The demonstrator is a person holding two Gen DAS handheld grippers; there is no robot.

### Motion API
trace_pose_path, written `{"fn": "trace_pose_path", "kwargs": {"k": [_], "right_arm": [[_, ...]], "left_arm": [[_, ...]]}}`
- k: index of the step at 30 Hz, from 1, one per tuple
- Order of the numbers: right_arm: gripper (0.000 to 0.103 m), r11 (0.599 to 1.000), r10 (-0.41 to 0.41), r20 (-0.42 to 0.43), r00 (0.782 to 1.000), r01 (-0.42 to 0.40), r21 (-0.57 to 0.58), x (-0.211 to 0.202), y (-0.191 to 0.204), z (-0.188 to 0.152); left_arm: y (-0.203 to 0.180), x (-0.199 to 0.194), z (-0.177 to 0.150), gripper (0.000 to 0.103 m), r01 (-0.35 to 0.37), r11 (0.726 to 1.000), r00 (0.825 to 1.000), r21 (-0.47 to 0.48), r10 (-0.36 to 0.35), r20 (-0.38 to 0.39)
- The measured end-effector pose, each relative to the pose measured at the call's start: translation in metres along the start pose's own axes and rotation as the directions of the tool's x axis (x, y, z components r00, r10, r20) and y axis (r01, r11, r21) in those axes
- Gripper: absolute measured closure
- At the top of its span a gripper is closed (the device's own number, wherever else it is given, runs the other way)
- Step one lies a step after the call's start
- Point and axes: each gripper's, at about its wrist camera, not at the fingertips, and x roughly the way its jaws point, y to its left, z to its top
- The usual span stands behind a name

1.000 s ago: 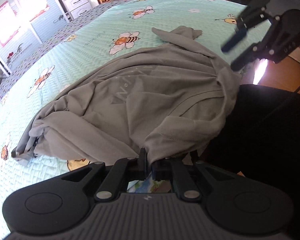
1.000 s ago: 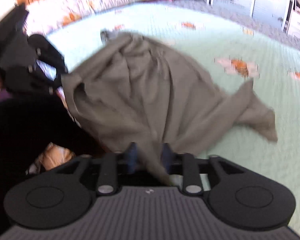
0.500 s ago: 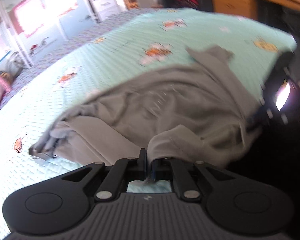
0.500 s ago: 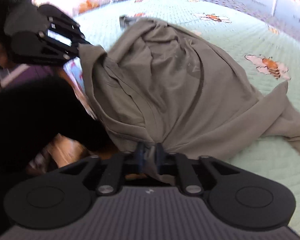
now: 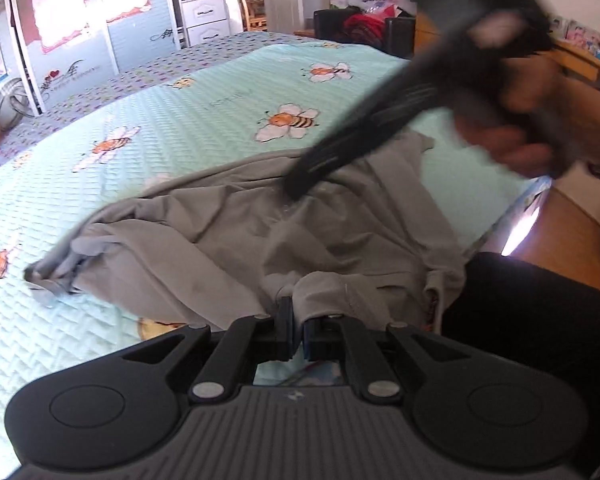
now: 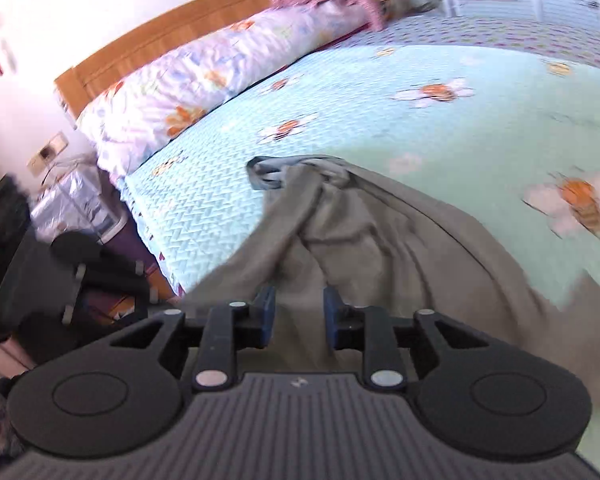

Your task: Fold clothes

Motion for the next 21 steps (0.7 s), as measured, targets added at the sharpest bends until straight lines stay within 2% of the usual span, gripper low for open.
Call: {"fn": "trace_pose_path", "kwargs": {"k": [3,6,7,8,9,12,15,16,19,21], "right_arm": [[0.051,0.999,0.022,-0.105,0.994,-0.025,-0.029,0.051,0.005,0.025],[0.051,0.999,0.033,-0.202,0.979,-0.041,-0.034,0.096,0.017,0.036],[0.055,0.998,0.055,-0.219,0.974,-0.062,-0.024,0.105,0.019,0.038],[0.091,0.997,0.075,-0.231,0.97,-0.08,-0.011,0.114,0.021,0.04],[0.103,0.996,0.084,-0.208,0.974,-0.084,0.012,0.113,0.019,0.044],[0.103,0.992,0.108,-0.135,0.985,-0.098,0.08,0.111,0.016,0.056],[0.103,0.98,0.081,0.043,0.996,-0.088,0.177,0.074,-0.003,0.083],[0.103,0.973,0.066,0.105,0.992,-0.087,0.213,0.059,-0.011,0.093],[0.102,0.966,0.009,0.253,0.967,-0.074,0.249,0.012,-0.03,0.114],[0.103,0.975,-0.108,0.329,0.938,0.036,0.218,-0.017,-0.03,0.122]], "left_arm": [[-0.001,-0.001,0.001,0.098,0.016,1.0,1.0,-0.004,-0.016,0.023],[0.002,-0.002,0.004,0.098,0.022,1.0,0.999,-0.008,-0.021,0.037],[0.005,-0.002,0.005,0.098,0.021,1.0,0.999,-0.009,-0.02,0.043],[0.007,-0.002,0.005,0.098,0.016,1.0,0.999,-0.013,-0.015,0.051],[0.01,-0.003,0.005,0.098,0.011,1.0,0.998,-0.016,-0.01,0.058],[0.022,-0.005,0.011,0.098,-0.012,0.999,0.995,-0.038,0.016,0.096],[0.034,-0.011,0.021,0.095,-0.075,0.996,0.983,-0.054,0.083,0.162],[0.037,-0.014,0.024,0.095,-0.102,0.993,0.976,-0.059,0.112,0.188],[0.046,-0.021,0.041,0.094,-0.093,0.992,0.957,-0.09,0.114,0.268],[0.053,-0.025,0.052,0.092,-0.085,0.99,0.94,-0.11,0.116,0.32]]}}
